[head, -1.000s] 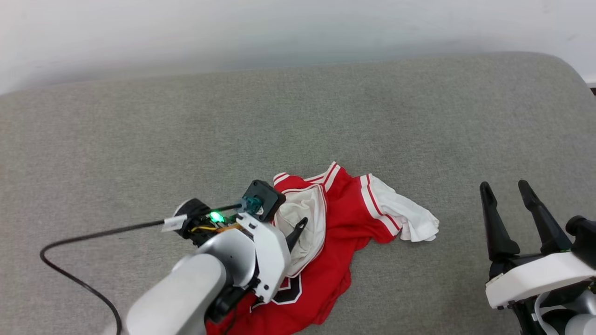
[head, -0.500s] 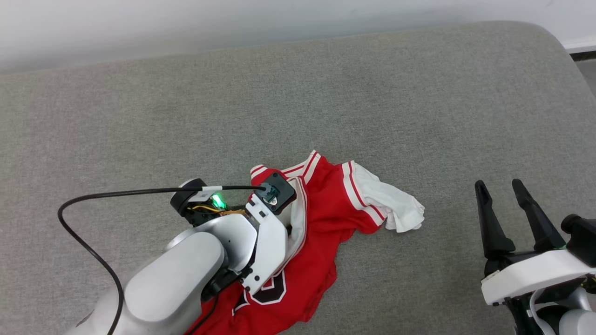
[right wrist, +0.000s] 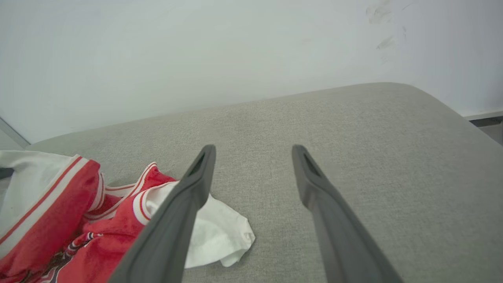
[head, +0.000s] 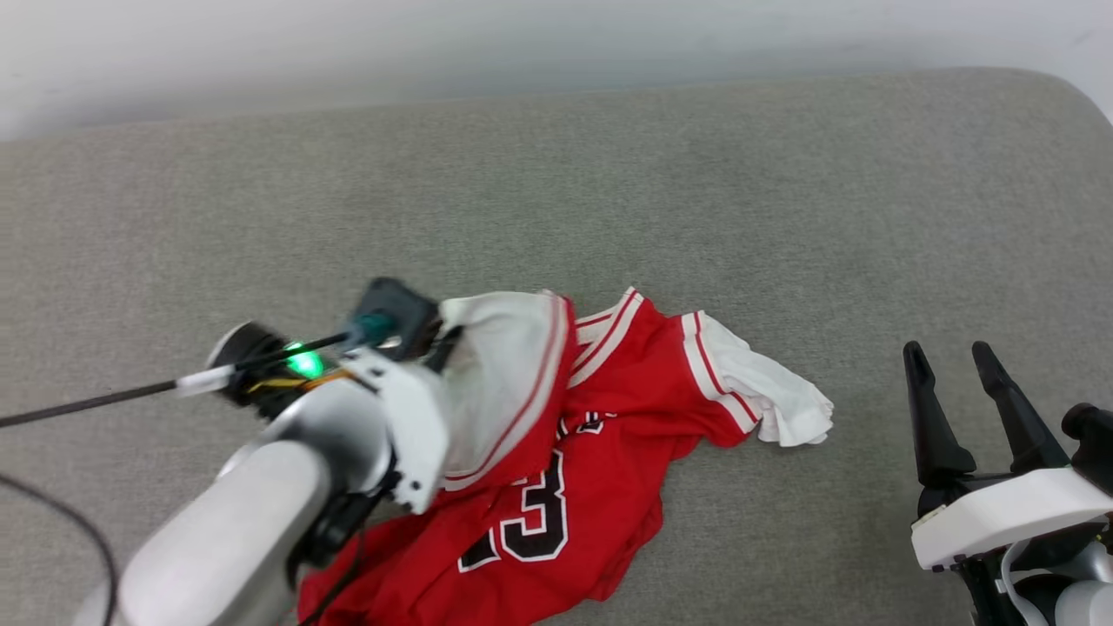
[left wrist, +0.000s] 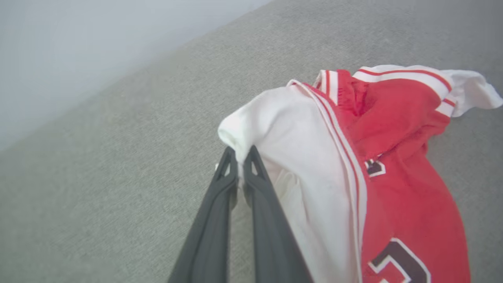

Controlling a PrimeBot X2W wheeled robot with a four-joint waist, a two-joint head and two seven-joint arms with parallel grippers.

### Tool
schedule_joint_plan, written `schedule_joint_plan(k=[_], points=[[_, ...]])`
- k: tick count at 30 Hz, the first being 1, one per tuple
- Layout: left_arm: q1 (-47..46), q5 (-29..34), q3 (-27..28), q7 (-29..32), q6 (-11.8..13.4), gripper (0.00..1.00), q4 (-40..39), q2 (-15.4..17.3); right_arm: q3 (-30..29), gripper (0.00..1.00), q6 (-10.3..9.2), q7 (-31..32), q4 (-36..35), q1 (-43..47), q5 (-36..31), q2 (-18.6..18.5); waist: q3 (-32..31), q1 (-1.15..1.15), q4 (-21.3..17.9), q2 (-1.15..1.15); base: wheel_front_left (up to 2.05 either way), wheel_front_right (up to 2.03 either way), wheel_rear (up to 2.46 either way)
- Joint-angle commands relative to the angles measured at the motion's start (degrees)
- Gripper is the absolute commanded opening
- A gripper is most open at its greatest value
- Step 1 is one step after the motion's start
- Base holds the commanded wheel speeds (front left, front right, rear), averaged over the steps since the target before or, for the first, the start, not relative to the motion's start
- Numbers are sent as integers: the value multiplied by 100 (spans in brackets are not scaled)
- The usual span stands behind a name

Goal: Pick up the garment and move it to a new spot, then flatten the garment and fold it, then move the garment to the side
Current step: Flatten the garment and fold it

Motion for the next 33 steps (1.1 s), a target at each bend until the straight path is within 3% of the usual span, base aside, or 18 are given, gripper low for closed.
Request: schedule_joint_plan(k=[1, 6, 10, 12, 16, 17, 18, 19, 25, 33], points=[[149, -65, 69, -33, 79, 0, -35, 77, 7, 100, -2, 26, -4, 14, -7, 9, -26, 0, 60, 0, 0, 0, 0], [1055, -509, 643, -133, 747, 0, -293, 545, -59, 100, -2, 68, -39, 25, -41, 9, -32, 0, 213, 0, 0, 0, 0], [1710, -961, 1044, -283, 1089, 0, -116, 658, -47, 100, -2, 116, -81, -15, -67, 8, -13, 0, 260, 0, 0, 0, 0], [1977, -1207, 1192, -382, 1124, 0, 84, 630, -47, 100, -3, 129, -108, -43, -74, 8, 5, 0, 263, 0, 0, 0, 0], [2211, -1555, 1289, -562, 922, 0, 576, 428, -57, 100, -2, 155, -168, -81, -126, 8, 7, 0, 249, 0, 0, 0, 0], [2233, -1593, 1283, -604, 878, 4, 709, 382, -53, 100, -3, 158, -183, -79, -127, 8, -14, 0, 239, 0, 0, 0, 0], [2247, -1643, 1269, -661, 822, 72, 802, 301, -60, 100, -2, 149, -204, -72, -147, 8, -40, 0, 234, 0, 0, 0, 0], [2225, -1632, 1277, -771, 801, 100, 868, 235, -66, 100, -3, 138, -220, -59, -156, 8, -77, 0, 233, 0, 0, 0, 0], [2135, -1448, 1427, -1556, 799, 100, 1035, 68, -81, 100, -3, 185, -307, 77, -237, 8, -358, 0, 203, 0, 0, 0, 0], [2114, -1011, 1608, -2827, 943, 100, 588, -86, -183, 100, -3, 323, -421, 189, -406, 8, -621, 0, 226, 0, 0, 0, 0]])
